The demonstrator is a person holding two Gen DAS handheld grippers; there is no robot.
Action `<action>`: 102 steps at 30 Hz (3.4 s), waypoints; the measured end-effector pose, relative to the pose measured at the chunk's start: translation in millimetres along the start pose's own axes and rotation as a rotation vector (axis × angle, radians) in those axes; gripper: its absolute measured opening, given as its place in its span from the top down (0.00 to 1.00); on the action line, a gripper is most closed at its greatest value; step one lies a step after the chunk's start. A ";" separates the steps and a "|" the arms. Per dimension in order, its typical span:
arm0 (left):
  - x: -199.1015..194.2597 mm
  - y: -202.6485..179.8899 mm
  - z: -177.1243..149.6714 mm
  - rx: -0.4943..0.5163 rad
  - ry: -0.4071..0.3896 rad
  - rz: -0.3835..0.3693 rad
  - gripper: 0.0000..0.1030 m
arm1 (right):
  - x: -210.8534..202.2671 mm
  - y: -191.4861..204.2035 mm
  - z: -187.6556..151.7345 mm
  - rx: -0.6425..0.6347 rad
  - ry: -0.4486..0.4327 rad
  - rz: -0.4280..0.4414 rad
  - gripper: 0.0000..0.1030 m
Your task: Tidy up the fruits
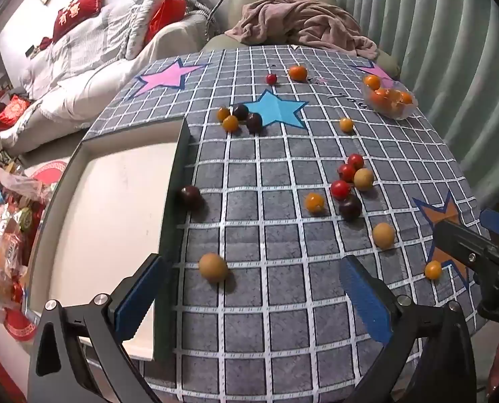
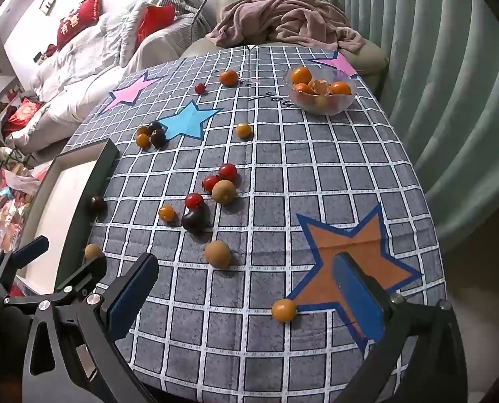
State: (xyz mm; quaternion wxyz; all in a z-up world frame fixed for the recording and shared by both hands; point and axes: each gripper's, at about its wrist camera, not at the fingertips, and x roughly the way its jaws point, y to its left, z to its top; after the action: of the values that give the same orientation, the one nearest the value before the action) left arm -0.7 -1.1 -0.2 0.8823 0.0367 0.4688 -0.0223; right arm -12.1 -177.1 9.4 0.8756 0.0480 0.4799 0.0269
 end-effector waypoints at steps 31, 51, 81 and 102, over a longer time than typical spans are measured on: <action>-7.5 13.6 -18.8 -0.027 0.048 -0.008 0.00 | -5.5 11.7 -11.2 -0.008 0.013 -0.003 0.00; 8.5 14.5 -21.9 -0.046 0.100 -0.008 0.00 | 1.9 6.2 -13.8 0.004 0.017 0.006 0.00; 23.7 -0.2 -20.8 0.005 0.130 0.003 0.00 | 12.7 -11.4 -17.5 0.041 0.032 0.020 0.00; 39.6 -8.9 -6.0 0.045 0.139 -0.017 0.00 | 21.4 -43.6 -36.7 0.082 0.055 -0.016 0.00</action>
State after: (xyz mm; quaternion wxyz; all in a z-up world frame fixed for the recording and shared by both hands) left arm 15.9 -9.6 -36.7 0.8464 0.0541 0.5285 -0.0376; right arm -31.5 -216.3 -32.9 0.8595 0.0794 0.5049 0.0015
